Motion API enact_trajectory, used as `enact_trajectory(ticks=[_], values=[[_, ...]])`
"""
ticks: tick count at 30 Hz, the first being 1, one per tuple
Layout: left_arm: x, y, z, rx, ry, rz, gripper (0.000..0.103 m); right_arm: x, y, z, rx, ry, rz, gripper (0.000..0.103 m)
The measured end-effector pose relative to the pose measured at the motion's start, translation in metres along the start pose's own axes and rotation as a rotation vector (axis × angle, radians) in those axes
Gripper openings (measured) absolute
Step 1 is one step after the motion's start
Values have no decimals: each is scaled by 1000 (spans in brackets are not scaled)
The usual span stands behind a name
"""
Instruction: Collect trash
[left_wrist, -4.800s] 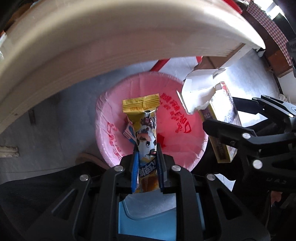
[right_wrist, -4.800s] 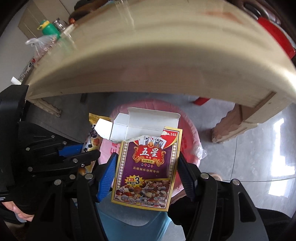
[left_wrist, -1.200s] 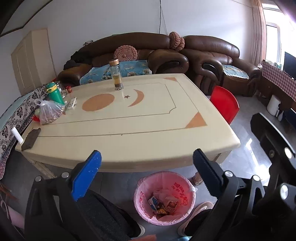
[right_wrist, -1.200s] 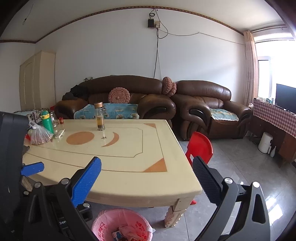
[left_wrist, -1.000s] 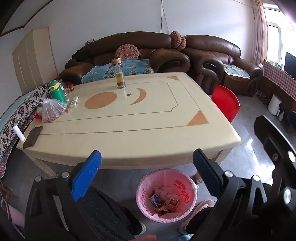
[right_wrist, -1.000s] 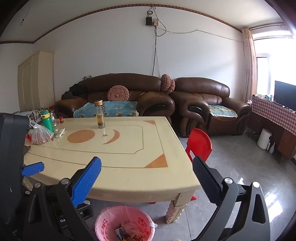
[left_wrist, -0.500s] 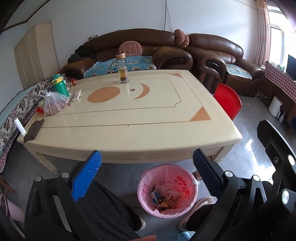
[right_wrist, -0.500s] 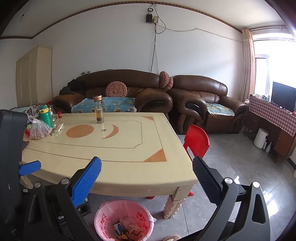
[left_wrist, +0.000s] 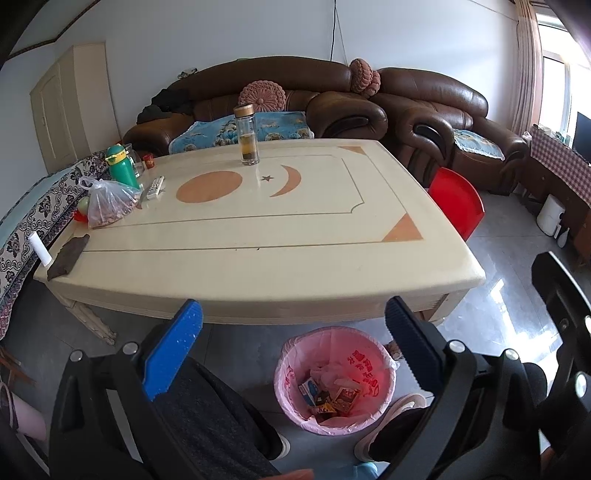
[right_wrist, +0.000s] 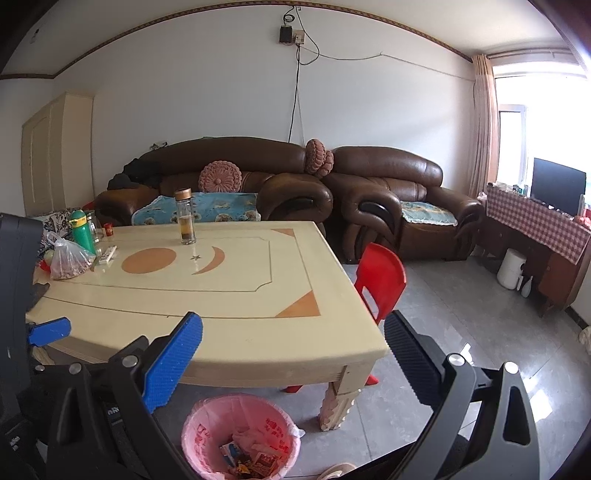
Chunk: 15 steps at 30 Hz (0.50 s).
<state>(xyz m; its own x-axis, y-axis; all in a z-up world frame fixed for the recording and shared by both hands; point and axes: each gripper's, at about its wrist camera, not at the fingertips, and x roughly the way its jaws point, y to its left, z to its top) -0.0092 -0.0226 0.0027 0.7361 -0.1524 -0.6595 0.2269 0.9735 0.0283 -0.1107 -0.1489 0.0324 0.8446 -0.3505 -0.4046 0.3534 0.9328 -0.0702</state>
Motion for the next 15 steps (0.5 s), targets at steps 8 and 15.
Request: enact_trajectory(ticks=[8,15], values=[[1,3,0,-6,-1,3,97,0,-10,0,14,-10,-47,96],[1,9,3,-30,1,12,97,6,-7,-2,-4,6,-49,96]])
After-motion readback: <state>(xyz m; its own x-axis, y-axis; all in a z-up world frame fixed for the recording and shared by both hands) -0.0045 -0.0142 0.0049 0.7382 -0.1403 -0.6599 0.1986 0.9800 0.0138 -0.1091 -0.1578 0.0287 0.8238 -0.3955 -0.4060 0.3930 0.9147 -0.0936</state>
